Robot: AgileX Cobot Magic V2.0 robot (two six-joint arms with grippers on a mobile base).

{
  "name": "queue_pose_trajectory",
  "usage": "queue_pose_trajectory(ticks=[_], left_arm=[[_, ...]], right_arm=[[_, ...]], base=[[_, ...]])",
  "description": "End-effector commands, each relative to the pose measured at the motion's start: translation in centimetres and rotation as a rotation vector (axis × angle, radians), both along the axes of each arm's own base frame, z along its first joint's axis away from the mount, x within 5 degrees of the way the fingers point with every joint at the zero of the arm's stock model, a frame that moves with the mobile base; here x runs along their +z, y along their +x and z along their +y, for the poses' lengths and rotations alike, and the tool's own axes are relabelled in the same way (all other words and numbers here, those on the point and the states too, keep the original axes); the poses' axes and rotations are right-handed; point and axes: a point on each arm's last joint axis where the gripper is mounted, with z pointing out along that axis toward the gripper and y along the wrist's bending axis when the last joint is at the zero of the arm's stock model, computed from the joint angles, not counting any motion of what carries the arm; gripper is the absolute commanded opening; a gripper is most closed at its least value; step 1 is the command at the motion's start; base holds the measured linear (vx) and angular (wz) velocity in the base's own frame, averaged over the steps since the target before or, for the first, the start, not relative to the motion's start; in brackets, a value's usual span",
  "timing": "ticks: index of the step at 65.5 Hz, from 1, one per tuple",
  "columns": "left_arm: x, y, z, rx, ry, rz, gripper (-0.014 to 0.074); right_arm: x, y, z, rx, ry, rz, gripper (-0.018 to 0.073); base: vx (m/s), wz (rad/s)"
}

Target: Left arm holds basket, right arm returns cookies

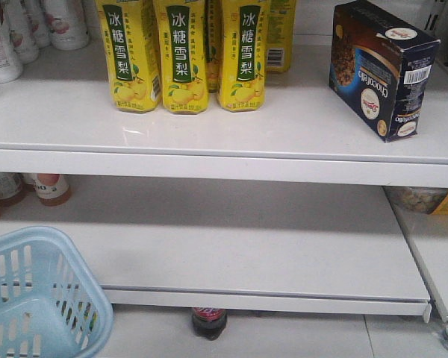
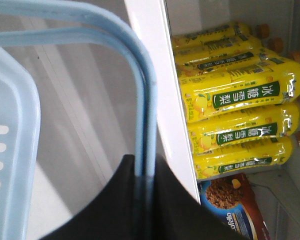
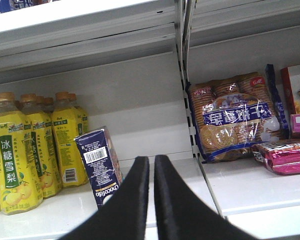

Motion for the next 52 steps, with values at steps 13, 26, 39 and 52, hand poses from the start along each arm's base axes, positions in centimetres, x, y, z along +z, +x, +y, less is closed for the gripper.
queue_pose_trajectory(ticks=[13, 26, 39, 52], left_arm=[[0.9, 0.0, 0.1, 0.005, 0.043, -0.035, 0.0], [0.9, 0.0, 0.4, 0.028, 0.202, -0.064, 0.0], [1.0, 0.1, 1.0, 0.082, 0.387, -0.087, 0.0], [0.9, 0.1, 1.4, 0.115, 0.501, -0.09, 0.0]], right_arm=[[0.9, -0.2, 0.2, 0.012, -0.033, -0.04, -0.0011], [0.9, -0.2, 0.2, 0.012, -0.033, -0.04, -0.0011], [0.9, -0.2, 0.2, 0.012, -0.033, -0.04, -0.0011], [0.9, -0.1, 0.2, 0.011, -0.033, -0.04, -0.0011]], base=[[0.0, 0.0], [0.0, 0.0], [0.0, 0.0], [0.0, 0.0]])
